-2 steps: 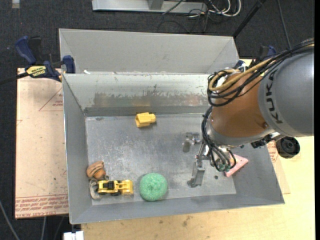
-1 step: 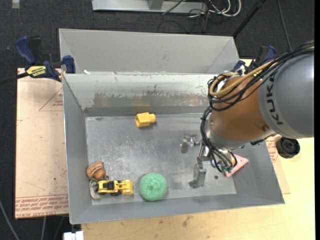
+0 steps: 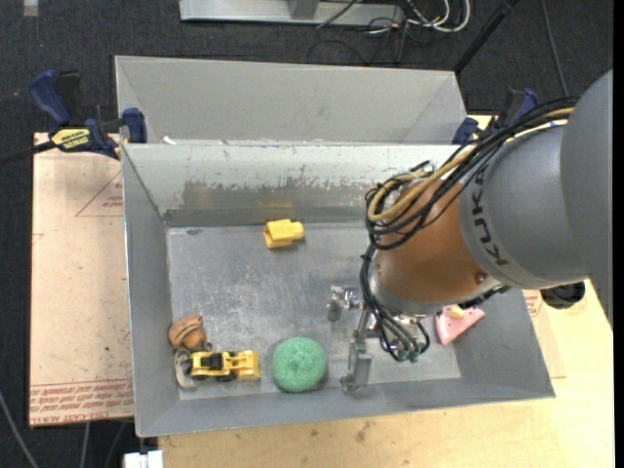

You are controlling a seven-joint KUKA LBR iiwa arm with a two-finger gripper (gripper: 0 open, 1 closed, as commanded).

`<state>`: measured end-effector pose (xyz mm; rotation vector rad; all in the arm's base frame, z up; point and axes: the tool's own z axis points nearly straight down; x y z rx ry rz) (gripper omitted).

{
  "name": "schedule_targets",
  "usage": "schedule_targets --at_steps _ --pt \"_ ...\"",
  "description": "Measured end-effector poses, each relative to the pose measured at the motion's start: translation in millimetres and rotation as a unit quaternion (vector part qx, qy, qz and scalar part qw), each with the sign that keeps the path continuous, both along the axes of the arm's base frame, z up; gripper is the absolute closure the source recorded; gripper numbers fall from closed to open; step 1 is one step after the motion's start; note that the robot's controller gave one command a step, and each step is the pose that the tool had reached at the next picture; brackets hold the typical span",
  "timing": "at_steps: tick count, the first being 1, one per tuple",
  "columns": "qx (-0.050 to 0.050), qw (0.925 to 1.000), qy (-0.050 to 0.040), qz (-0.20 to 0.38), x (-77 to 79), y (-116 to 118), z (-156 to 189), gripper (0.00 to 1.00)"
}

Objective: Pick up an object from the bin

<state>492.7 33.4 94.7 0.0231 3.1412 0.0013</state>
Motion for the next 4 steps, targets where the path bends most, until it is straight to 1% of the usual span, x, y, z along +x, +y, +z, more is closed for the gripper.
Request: schedule_targets --at_steps 1,2,3,4 --pt "0.001 0.9996 -0.0015 -0.027 -5.5 21 -15 0.0" --pt "0.0 0.9981 -0.0033 0.061 -1.3 32 -18 0.0" --pt "0.0 0.9997 -0.0009 0.024 8.7 74 -24 0.0" --pt "0.0 0.9857 0.0009 0.169 -5.7 74 -25 1.0"
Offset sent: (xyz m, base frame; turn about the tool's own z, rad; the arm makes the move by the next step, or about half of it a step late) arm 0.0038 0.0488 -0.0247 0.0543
